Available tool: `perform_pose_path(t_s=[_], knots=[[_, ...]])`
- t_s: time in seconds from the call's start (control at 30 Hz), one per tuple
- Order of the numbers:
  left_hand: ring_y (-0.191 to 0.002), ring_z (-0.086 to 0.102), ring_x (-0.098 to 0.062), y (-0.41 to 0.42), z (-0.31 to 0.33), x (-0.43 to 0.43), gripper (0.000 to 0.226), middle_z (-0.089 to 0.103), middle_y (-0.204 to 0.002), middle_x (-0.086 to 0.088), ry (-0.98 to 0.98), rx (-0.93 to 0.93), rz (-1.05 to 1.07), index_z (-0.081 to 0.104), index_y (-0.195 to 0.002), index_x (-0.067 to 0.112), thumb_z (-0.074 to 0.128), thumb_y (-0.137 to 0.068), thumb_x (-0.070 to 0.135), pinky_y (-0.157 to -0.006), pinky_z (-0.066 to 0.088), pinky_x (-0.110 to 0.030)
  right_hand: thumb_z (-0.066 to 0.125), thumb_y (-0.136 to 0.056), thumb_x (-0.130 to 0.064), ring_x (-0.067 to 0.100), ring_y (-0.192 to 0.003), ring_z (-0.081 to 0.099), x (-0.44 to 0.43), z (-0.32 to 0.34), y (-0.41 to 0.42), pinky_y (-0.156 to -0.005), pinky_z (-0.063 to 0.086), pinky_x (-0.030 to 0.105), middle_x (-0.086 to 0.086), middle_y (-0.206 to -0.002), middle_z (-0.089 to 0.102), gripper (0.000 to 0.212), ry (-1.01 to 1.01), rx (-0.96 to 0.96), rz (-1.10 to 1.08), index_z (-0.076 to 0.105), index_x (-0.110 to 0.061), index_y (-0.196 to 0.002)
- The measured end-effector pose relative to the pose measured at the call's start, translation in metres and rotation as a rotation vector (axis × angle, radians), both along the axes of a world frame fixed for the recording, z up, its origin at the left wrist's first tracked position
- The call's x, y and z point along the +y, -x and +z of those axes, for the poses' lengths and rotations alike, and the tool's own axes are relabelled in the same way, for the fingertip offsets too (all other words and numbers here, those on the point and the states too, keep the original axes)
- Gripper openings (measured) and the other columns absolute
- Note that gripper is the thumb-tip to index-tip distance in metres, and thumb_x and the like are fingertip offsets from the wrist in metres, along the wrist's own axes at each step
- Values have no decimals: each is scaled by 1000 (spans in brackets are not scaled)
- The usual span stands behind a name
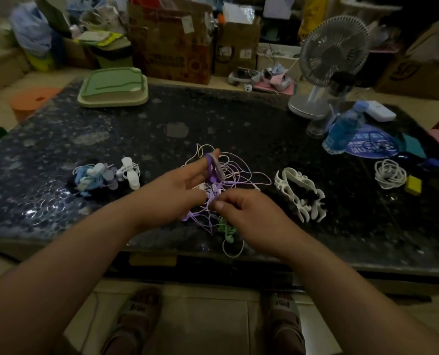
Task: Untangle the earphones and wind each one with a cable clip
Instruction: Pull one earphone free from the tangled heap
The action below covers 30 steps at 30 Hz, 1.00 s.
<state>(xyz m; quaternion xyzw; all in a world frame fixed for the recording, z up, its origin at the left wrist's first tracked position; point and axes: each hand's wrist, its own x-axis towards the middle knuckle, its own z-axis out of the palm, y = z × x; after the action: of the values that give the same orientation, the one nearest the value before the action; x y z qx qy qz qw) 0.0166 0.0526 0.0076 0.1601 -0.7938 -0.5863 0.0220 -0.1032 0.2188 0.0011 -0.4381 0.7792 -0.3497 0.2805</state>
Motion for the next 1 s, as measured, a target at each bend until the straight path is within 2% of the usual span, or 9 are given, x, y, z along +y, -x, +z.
perform_pose_path(t_s=[0.07,0.17,0.27,0.47,0.6,0.67,0.73,0.8,1.0], knots=[[-118,56,13,-1,-5,0,88,44,-155,30,169,-19,-57,23,-159,55,57,-95,5,-83,50,-10,60,-104,-37,7,-70,63,3,4,3,-70,54,34,-8,-80,70,17,9,82,14,75,-30,-101],[-92,57,25,-3,-8,1,81,59,-134,29,419,-129,-146,32,-157,52,60,-94,9,-71,44,-8,66,-100,-37,2,-56,53,8,12,15,-57,45,29,-12,-65,62,18,60,171,-24,72,-29,-84],[-109,60,14,-7,-6,3,74,61,-135,27,490,-250,-266,33,-153,58,61,-92,28,-98,49,-19,75,-93,-37,2,-61,60,14,22,31,-57,48,23,-9,-69,68,15,124,170,-92,73,-26,-84],[-138,52,-3,-6,2,21,60,57,-147,22,239,-240,-481,45,-150,51,65,-100,24,-119,39,-45,77,-93,-33,29,-82,74,17,24,41,-76,64,50,8,-84,75,13,105,-4,-33,75,-22,-89],[-141,52,-12,-7,13,27,66,62,-146,11,-71,-202,-496,42,-154,39,60,-102,3,-125,32,-52,72,-96,-20,14,-69,70,18,20,50,-61,58,26,5,-79,70,13,134,-392,-89,72,-8,-93],[-136,58,-20,-7,17,30,65,65,-143,3,-171,-137,-475,40,-155,34,57,-103,0,-120,39,-52,71,-94,-22,15,-69,66,18,18,51,-59,52,22,1,-79,69,12,145,-505,-91,71,-11,-91],[-90,73,-8,-8,21,31,63,68,-138,-3,-261,-48,-387,40,-156,27,55,-102,-2,-83,60,-24,70,-91,-29,23,-73,58,17,12,48,-61,47,23,8,-81,67,15,151,-608,-71,73,-14,-91],[-50,44,-4,-8,23,27,63,72,-131,1,-303,37,-277,42,-155,33,56,-99,7,-47,37,-15,64,-97,-29,15,-59,48,18,7,41,-54,37,21,6,-71,57,20,129,-613,-42,72,-11,-100],[-40,31,-6,-2,16,10,46,72,-132,-2,-280,108,6,51,-149,33,48,-106,18,-41,27,-16,58,-106,-26,5,-61,51,11,-4,23,-65,44,24,-11,-66,59,24,105,-356,-8,72,-17,-89]])
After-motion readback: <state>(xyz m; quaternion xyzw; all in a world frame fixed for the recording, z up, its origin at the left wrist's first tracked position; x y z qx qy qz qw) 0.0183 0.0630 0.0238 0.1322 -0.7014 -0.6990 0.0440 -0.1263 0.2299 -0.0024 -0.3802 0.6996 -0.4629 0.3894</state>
